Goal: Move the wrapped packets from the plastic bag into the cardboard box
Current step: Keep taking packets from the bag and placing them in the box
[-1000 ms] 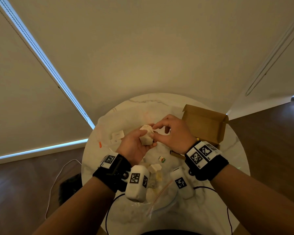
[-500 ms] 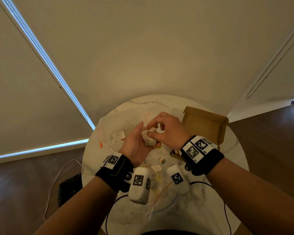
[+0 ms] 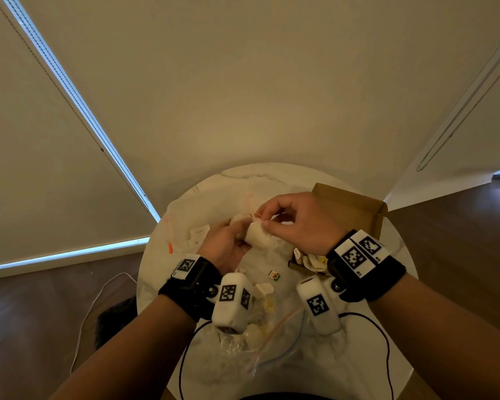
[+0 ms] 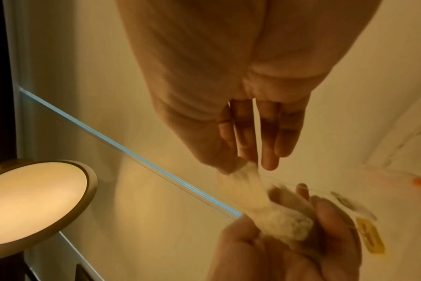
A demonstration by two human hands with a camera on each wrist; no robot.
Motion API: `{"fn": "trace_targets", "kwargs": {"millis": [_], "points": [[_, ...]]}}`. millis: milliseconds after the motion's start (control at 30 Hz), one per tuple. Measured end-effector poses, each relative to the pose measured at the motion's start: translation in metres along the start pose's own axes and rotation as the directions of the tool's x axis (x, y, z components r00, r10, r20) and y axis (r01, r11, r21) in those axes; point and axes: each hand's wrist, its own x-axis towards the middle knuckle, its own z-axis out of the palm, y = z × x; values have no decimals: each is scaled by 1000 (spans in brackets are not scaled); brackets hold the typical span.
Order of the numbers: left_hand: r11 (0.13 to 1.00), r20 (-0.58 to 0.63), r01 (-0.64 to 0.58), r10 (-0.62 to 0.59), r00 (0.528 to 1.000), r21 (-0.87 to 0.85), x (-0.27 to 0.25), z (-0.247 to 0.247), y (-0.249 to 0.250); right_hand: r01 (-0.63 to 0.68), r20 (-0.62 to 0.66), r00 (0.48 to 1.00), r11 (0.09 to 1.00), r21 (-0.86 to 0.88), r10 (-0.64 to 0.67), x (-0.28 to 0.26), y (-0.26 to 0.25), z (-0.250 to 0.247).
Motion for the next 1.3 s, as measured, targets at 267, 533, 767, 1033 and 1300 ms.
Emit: {"fn": "trace_targets", "kwargs": {"millis": [267, 533, 767, 1033, 1300], "points": [[944, -134, -79, 128, 983, 320, 3, -6, -1, -40, -64, 997, 994, 102, 46, -3, -1, -24], [853, -109, -153, 237, 965, 498, 3, -6, -3, -81, -119, 988, 987, 137, 98, -2, 2, -27], [806, 176, -315, 261, 949, 501, -6, 5, 1, -114, 19, 993, 991, -64, 115, -4, -2, -23], [800, 228, -362, 285, 931, 479, -9, 10, 1, -112, 4, 994, 988, -105, 113, -3, 7, -18], [579, 157, -467, 504, 849, 668, -1, -4, 4, -231, 99, 961, 948, -218, 257, -10, 14, -23]]}}
